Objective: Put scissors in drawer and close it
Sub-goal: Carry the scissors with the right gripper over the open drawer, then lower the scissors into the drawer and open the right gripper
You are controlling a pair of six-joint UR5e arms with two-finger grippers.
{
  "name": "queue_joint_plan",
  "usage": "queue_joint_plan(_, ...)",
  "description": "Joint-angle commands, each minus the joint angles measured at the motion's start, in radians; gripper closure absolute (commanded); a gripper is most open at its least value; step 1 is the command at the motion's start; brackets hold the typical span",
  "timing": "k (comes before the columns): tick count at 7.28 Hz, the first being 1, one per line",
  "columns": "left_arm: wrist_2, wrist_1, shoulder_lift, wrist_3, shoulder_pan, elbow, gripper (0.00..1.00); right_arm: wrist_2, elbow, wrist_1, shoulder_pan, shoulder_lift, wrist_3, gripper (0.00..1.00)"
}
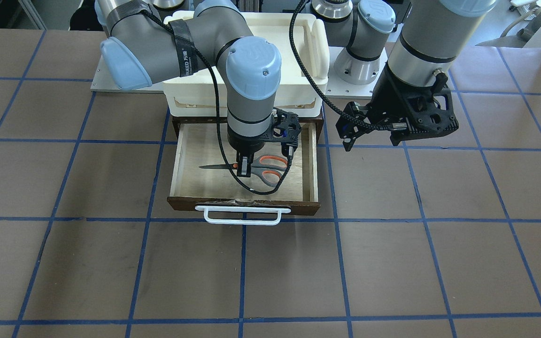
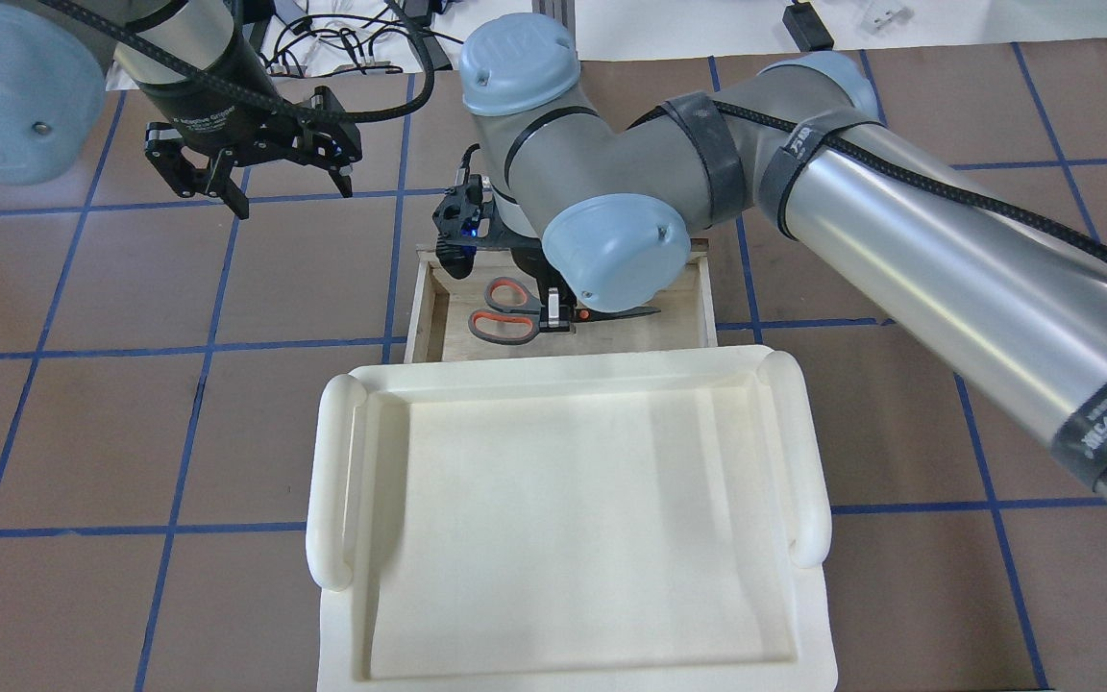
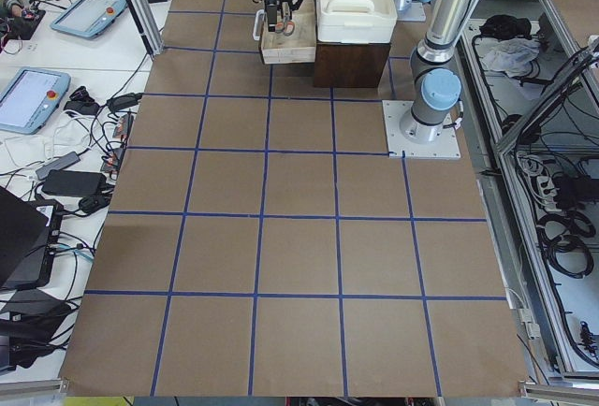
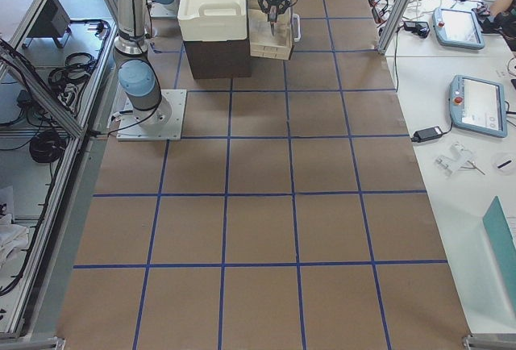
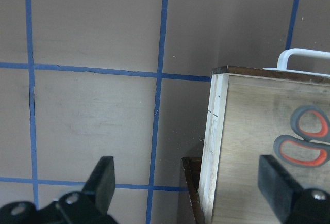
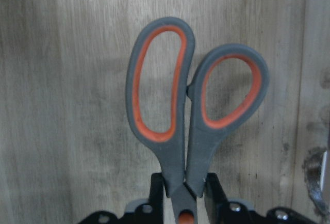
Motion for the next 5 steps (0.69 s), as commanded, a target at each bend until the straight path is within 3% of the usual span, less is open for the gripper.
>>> queue_joint_plan(1,0.004,-0.005,0.003,-0.015,0.000,-0.001,0.00,0.003,0.006,-0.003,0.001,0.001,0.022,0.23)
queue_joint_plan(2,0.002,-0.002,0.003,-0.008,0.001,-0.001,0.00,0.003,0.006,-0.009,0.001,-0.004,0.050,0.06)
queue_joint_plan(3,0.000,0.004,0.004,0.027,0.003,-0.010,0.00,0.005,0.006,-0.010,0.003,-0.010,0.053,0.00)
queue_joint_plan(5,0.042,0.006,-0.002,0.032,0.003,-0.013,0.01,-0.009,-0.009,-0.023,-0.011,-0.062,0.070,0.00)
